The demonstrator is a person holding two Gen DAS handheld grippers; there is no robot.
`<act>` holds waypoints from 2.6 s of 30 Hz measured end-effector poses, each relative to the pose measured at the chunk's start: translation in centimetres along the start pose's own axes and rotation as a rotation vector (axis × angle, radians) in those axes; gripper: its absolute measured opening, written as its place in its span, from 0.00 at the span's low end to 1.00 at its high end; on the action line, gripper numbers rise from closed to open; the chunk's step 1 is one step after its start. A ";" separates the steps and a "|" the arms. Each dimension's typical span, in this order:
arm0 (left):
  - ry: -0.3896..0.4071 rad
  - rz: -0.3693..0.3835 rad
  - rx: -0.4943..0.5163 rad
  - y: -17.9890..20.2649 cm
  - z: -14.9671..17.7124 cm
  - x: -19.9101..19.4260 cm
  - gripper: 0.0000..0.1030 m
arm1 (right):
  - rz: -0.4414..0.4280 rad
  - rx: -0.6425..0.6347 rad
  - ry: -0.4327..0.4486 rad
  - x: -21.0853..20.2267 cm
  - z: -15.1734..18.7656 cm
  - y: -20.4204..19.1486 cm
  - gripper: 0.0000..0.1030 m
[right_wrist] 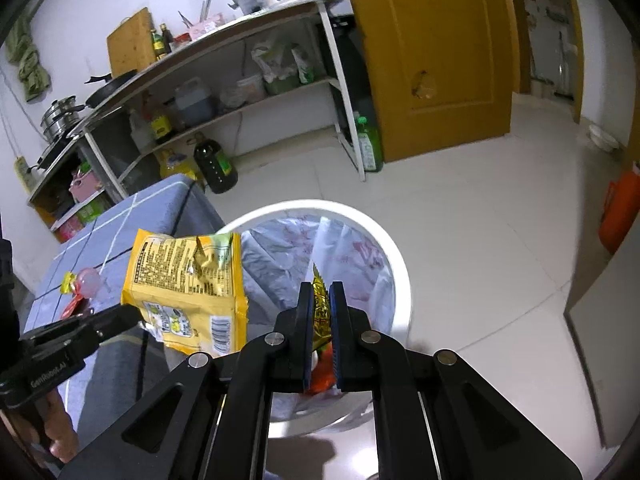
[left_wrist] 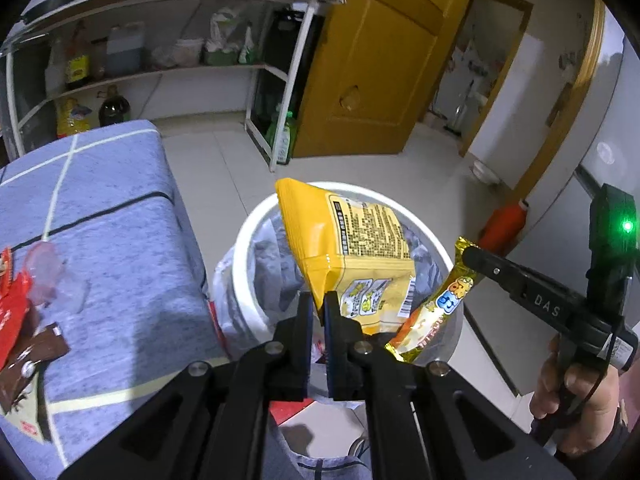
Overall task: Collect trash
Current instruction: 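Carry both wrappers over the bin and open both tools to drop them, then grasp the yellow small packet with the left tool while the right tool grasps the clear cup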
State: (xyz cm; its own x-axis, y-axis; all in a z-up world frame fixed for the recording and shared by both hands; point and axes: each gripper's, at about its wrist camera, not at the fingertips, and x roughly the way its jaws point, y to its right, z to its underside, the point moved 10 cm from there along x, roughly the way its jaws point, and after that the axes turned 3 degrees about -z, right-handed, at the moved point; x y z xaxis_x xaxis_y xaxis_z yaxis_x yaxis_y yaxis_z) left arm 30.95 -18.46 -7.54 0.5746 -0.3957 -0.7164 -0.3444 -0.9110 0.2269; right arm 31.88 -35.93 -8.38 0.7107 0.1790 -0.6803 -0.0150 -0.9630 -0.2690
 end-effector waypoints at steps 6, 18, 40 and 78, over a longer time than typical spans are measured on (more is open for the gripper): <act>-0.011 -0.015 0.010 -0.1 0.2 1.0 0.27 | 0.022 0.013 -0.030 1.1 0.5 1.0 0.14; 0.056 0.003 -0.019 -0.8 0.0 -2.2 0.42 | -0.038 -0.038 0.033 -0.7 -0.5 -2.0 0.41; 0.181 -0.215 -0.165 -13.8 4.7 -13.9 0.49 | -0.305 -0.361 0.026 -1.9 2.9 -19.4 0.41; 0.045 -0.277 -0.328 -28.0 2.5 -9.3 0.56 | -0.350 -0.630 -0.170 9.4 4.8 -31.9 0.41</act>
State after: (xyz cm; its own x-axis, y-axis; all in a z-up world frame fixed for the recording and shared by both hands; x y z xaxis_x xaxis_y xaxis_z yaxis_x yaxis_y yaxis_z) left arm 33.38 11.04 -8.88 0.6463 -0.1291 -0.7520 0.0772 -0.9694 0.2328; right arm 35.70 -2.54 -9.46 0.4801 0.4766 -0.7364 0.6354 -0.7677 -0.0826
